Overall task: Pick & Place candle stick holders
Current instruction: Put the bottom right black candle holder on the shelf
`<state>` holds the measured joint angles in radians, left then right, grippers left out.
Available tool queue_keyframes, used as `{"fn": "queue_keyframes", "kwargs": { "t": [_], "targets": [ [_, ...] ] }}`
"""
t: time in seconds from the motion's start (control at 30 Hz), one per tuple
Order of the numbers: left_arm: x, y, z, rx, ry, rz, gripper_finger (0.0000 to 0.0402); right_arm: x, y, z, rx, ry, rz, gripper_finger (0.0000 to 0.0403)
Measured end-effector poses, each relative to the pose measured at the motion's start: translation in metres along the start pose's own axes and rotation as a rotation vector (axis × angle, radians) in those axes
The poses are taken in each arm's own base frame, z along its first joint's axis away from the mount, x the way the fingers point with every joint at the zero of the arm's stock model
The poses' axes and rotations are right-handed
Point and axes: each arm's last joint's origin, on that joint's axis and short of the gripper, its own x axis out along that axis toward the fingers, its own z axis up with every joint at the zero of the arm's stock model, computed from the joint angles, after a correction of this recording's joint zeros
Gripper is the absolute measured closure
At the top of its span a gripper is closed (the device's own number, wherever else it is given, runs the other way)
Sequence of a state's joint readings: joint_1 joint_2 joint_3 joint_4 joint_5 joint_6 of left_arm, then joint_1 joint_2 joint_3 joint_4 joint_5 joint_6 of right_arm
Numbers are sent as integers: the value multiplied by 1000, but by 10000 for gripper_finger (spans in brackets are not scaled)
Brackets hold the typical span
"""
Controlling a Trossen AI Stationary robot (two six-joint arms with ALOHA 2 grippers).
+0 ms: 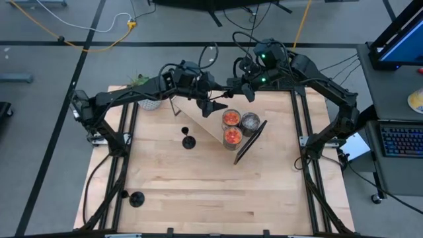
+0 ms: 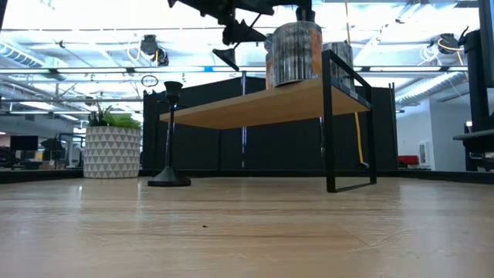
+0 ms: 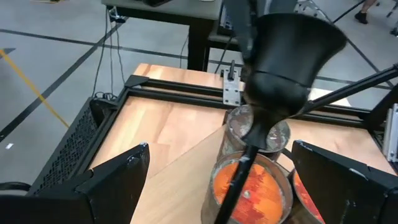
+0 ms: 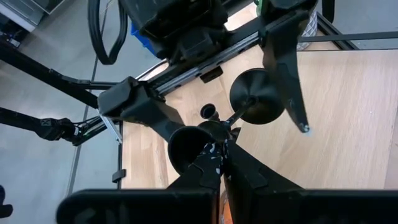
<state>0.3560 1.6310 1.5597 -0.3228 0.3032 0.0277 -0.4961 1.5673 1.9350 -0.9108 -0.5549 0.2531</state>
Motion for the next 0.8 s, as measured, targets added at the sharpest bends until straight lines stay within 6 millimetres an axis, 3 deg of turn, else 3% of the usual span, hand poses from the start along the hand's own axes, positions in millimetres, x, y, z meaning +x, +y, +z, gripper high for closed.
{"fn": "queue_keyframes", "kwargs": {
  "t": [0.37, 0.8],
  "targets": [
    [0, 3, 2, -85, -25, 157, 4, 2, -1, -2, 24, 17, -5, 403],
    [4, -9, 4, -33, -42, 173, 4, 13, -8, -10, 41, 49, -11, 403]
  ]
}}
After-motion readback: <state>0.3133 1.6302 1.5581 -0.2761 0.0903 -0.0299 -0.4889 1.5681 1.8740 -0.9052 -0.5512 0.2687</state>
